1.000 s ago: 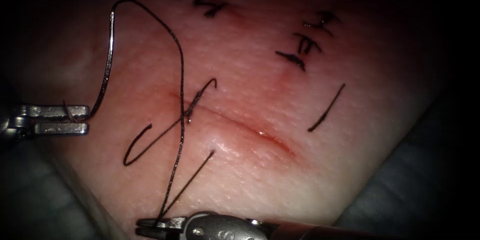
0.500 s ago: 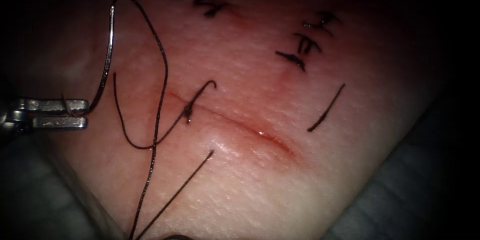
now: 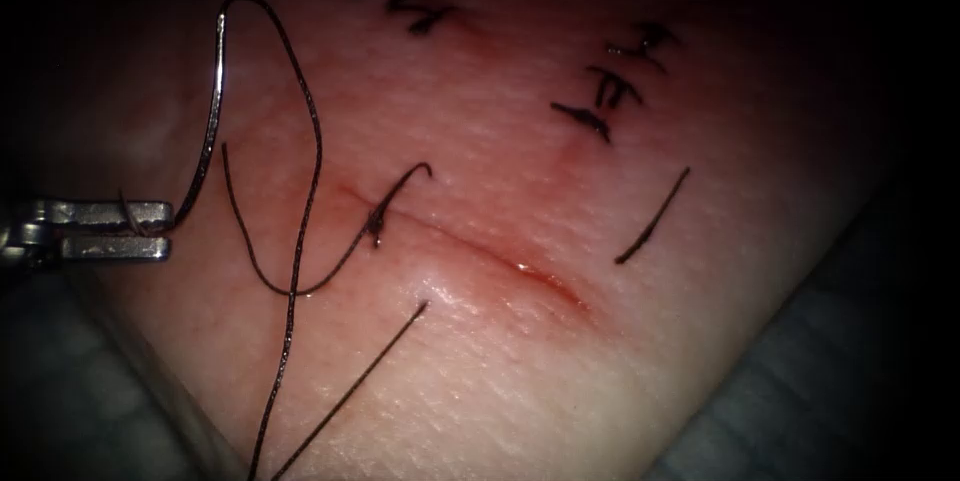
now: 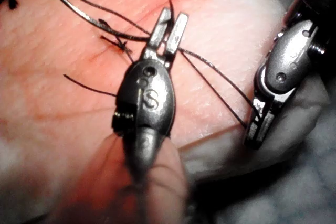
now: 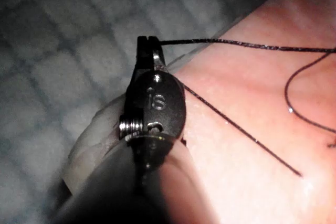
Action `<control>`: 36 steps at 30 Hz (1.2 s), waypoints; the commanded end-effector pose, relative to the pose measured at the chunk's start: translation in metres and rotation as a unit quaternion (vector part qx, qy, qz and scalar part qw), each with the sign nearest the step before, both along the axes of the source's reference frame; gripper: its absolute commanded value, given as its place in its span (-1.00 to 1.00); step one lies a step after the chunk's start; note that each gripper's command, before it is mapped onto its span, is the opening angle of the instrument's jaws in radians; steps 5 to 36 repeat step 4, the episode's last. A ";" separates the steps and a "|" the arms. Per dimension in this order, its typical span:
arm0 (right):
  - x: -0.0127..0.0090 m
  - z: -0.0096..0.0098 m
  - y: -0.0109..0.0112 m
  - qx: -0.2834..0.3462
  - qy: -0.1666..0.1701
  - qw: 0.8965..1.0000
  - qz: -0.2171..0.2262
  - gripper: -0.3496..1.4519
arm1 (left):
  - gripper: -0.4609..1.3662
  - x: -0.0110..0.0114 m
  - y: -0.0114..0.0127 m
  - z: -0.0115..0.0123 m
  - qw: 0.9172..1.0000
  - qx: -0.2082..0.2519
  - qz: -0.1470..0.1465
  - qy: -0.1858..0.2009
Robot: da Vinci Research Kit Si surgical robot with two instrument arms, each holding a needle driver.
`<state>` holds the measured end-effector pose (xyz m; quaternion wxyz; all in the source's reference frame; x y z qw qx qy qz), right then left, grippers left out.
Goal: Wound Closure
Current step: With the right tool grab the suture and pull it away from the wound
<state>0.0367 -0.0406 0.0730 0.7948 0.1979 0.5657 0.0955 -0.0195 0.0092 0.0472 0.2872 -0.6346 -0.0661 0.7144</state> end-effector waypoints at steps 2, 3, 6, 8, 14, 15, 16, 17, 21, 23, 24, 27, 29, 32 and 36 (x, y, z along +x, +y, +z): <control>0.0000 0.0000 0.0000 0.000 -0.001 1.000 0.002 -1.00 | -0.88 0.0000 0.0000 0.0000 1.000 0.000 0.004 -0.002; 0.0000 0.0000 0.0001 0.000 -0.001 1.000 0.002 -1.00 | -0.88 0.0000 0.0000 0.0000 1.000 0.000 0.004 -0.002; -0.0001 0.0000 0.0001 0.000 -0.001 1.000 0.002 -1.00 | -0.88 -0.0001 0.0000 0.0000 1.000 0.000 0.004 -0.002; -0.0001 0.0000 0.0001 0.000 -0.001 1.000 0.002 -1.00 | -0.88 -0.0001 0.0000 0.0000 1.000 0.000 0.004 -0.002; -0.0001 0.0000 0.0001 0.000 -0.001 1.000 0.002 -1.00 | -0.88 -0.0001 0.0000 0.0000 1.000 0.000 0.004 -0.002; -0.0001 0.0000 0.0001 0.000 -0.001 1.000 0.002 -1.00 | -0.88 -0.0001 0.0000 0.0000 1.000 0.000 0.004 -0.002; -0.0001 0.0000 0.0001 0.000 -0.001 1.000 0.002 -1.00 | -0.88 -0.0001 0.0000 0.0000 1.000 0.000 0.004 -0.002; -0.0001 0.0000 0.0001 0.000 -0.001 1.000 0.002 -1.00 | -0.88 -0.0001 0.0000 0.0000 1.000 0.000 0.004 -0.002; -0.0001 0.0000 0.0001 0.000 -0.001 1.000 0.002 -1.00 | -0.88 -0.0001 0.0000 0.0000 1.000 0.000 0.004 -0.002; -0.0001 0.0000 0.0001 0.000 -0.001 1.000 0.002 -1.00 | -0.88 -0.0001 0.0000 0.0000 1.000 0.000 0.004 -0.002; -0.0001 0.0000 0.0001 0.000 -0.001 1.000 0.002 -1.00 | -0.88 -0.0001 0.0000 0.0000 1.000 0.000 0.004 -0.002; -0.0001 0.0000 0.0001 0.000 -0.001 1.000 0.002 -1.00 | -0.88 -0.0001 0.0000 0.0000 1.000 0.000 0.004 -0.002; -0.0001 0.0000 0.0001 0.000 -0.001 1.000 0.002 -1.00 | -0.88 -0.0001 0.0000 0.0000 1.000 0.000 0.004 -0.002; -0.0001 0.0000 0.0001 0.000 -0.001 1.000 0.002 -1.00 | -0.88 -0.0001 0.0000 0.0000 1.000 0.000 0.004 -0.002; -0.0001 0.0000 0.0001 0.000 -0.001 1.000 0.002 -1.00 | -0.88 -0.0001 0.0000 0.0000 1.000 0.000 0.004 -0.002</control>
